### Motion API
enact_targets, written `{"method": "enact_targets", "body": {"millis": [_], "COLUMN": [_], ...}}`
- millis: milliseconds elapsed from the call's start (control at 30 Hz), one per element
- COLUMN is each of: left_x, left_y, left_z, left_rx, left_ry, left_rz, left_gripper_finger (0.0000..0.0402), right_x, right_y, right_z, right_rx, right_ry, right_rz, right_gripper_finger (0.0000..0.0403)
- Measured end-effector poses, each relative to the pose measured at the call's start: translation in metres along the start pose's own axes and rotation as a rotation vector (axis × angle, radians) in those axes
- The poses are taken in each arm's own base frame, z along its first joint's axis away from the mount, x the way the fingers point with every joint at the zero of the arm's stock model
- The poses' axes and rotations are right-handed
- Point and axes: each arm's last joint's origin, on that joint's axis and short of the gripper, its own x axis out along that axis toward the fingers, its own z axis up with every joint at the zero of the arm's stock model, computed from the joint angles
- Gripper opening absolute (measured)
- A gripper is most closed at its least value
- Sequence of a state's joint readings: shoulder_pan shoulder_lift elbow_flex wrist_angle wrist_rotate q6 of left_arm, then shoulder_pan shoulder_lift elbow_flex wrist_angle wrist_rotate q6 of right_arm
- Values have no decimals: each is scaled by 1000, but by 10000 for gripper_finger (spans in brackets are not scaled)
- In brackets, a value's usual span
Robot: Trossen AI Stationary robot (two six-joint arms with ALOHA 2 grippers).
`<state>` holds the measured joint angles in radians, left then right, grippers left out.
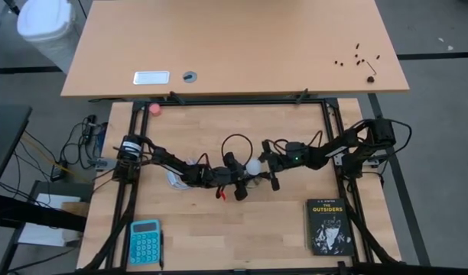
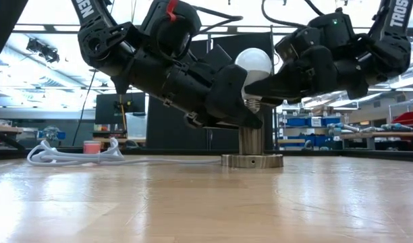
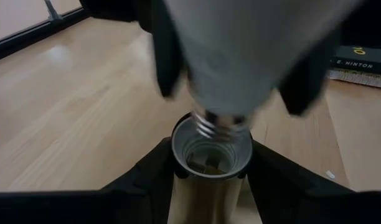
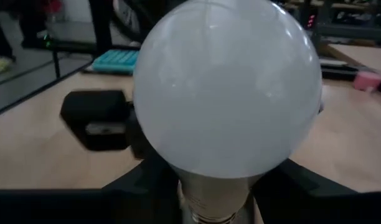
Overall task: Screw lightbulb
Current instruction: Insert the white lightbulb into the silver lamp
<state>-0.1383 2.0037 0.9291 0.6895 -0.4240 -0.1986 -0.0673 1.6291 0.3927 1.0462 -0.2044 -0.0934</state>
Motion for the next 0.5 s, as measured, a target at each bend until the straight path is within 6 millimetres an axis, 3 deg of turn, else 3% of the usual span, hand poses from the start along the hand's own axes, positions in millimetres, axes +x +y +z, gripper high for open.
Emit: {"method": "enact_targets", "body": {"millis": [200,500], "left_x": [0,0], "left_y": [0,1], "left_z": [0,1], "left_rx": [-1,-7], "left_ry": [-10,-19], "left_rz": [18,35], "left_gripper_finger": [178,178], "right_x": [3,1], "right_y": [4,-5], "right_z": [-2,-10], "right_rx": [-24,-10], "right_ry": [40,107], "right_rz": [-5,-66], "right_gripper_finger": [187,187]}}
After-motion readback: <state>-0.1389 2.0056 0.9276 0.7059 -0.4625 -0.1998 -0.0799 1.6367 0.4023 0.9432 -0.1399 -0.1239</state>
